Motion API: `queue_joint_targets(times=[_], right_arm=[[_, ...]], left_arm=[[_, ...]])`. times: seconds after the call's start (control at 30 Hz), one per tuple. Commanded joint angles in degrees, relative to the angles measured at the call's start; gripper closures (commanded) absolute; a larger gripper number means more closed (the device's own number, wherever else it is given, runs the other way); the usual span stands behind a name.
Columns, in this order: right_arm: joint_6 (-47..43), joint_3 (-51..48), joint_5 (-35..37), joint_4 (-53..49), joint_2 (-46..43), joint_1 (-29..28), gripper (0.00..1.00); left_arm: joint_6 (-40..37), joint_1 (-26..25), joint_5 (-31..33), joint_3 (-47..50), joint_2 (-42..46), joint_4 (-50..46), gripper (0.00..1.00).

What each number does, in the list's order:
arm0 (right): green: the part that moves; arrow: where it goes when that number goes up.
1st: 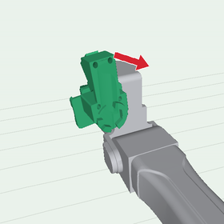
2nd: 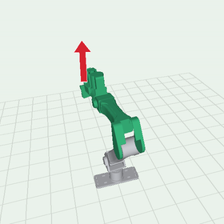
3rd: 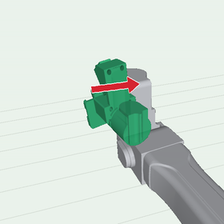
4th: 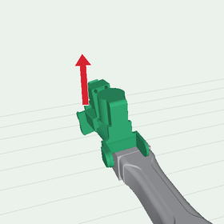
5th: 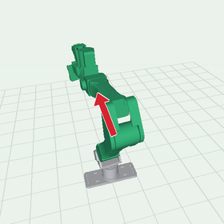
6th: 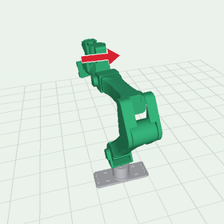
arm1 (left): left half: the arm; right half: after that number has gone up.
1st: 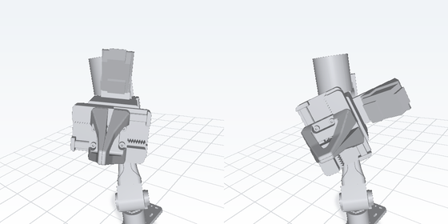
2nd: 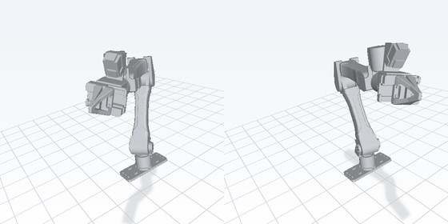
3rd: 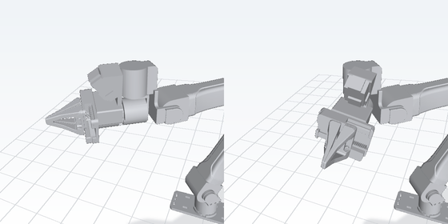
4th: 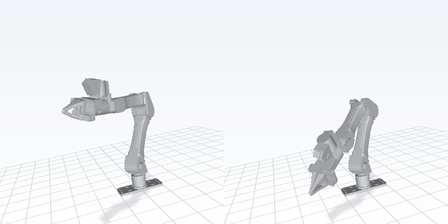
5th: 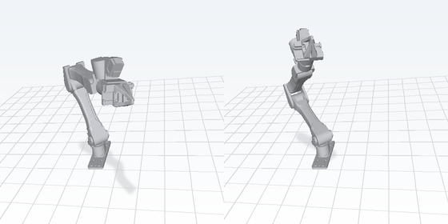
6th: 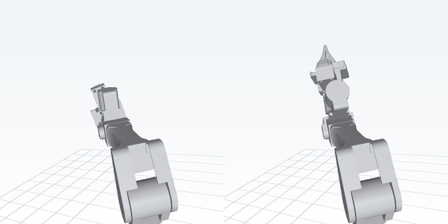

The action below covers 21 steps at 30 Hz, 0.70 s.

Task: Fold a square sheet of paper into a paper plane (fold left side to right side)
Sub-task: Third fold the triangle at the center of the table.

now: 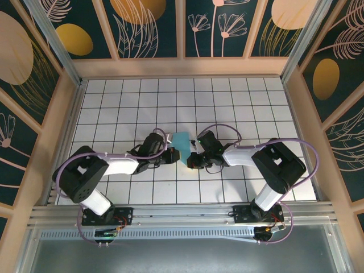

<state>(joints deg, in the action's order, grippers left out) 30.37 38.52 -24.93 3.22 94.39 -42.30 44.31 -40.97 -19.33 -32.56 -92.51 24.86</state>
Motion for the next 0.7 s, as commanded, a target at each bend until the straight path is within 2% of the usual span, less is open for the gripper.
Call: queue_joint_targets(times=[0.0,0.27,0.67], right_arm=[[-0.6,-2.7,5.6,-8.8,2.9,-0.5,1.00],[-0.8,-2.3,5.5,-9.0,3.0,-0.6,1.00],[-0.9,1.3,3.5,-8.9,2.1,-0.7,1.00]], left_arm=[[0.6,0.0,-0.9,-2.3,-3.1,3.2,1.00],[0.3,0.1,2.2,-4.1,-6.5,1.9,1.00],[0.2,0.0,5.7,-1.4,-9.0,-0.2,1.00]])
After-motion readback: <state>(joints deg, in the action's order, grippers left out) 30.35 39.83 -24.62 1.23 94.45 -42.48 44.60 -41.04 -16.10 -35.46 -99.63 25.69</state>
